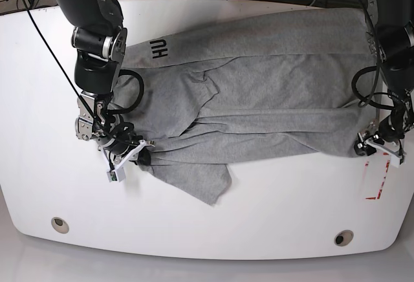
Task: Fold the T-shirt properly
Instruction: 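Lift the hem with both grippers and fold it toward the collar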
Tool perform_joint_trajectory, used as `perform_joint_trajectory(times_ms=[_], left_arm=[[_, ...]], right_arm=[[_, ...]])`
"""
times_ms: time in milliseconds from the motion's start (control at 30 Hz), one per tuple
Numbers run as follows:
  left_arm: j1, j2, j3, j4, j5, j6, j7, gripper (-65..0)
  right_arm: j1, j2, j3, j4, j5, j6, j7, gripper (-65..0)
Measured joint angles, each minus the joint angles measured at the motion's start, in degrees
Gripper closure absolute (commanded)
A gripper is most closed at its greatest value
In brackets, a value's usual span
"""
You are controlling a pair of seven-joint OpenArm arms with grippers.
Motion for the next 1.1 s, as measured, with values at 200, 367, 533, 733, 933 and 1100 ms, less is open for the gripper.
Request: perform_joint_trajectory(times_ms=[200,367,533,733,933,1100], left_arm=[[-0.04,1.42,0.0,0.07,-0.59,-0.46,0.07,-40.7],[-0.46,1.77,0.0,0.22,-0.85,-0.63,1.66,-30.6],[-0.35,2.38,0.07,0.22,-0.81,-0.63,2.64,-4.9],[-0.04,2.49,0.17,0.11,-0.96,-0.66,2.99,-1.1],[-0.81,2.49,-0.11,-0.11,-0.87,-0.61,3.63,0.0],[-2.97,2.71,0.0,-0.37,0.52,-0.15,5.18,0.0]], right_arm=[[-0.52,0.15,0.0,0.94,0.04,0.15,0.02,-5.2],[-0.55,0.09,0.0,0.96,0.04,0.13,0.07,-5.2],[-0.59,0.13,0.0,0.96,0.07,0.13,0.07,-5.1],[-0.61,0.11,0.0,0.98,0.07,0.13,0.09,-4.3],[-0.61,0.13,0.0,1.07,0.04,0.13,0.07,0.0],[-0.52,0.72,-0.13,1.62,-0.04,0.2,-0.81,0.0]])
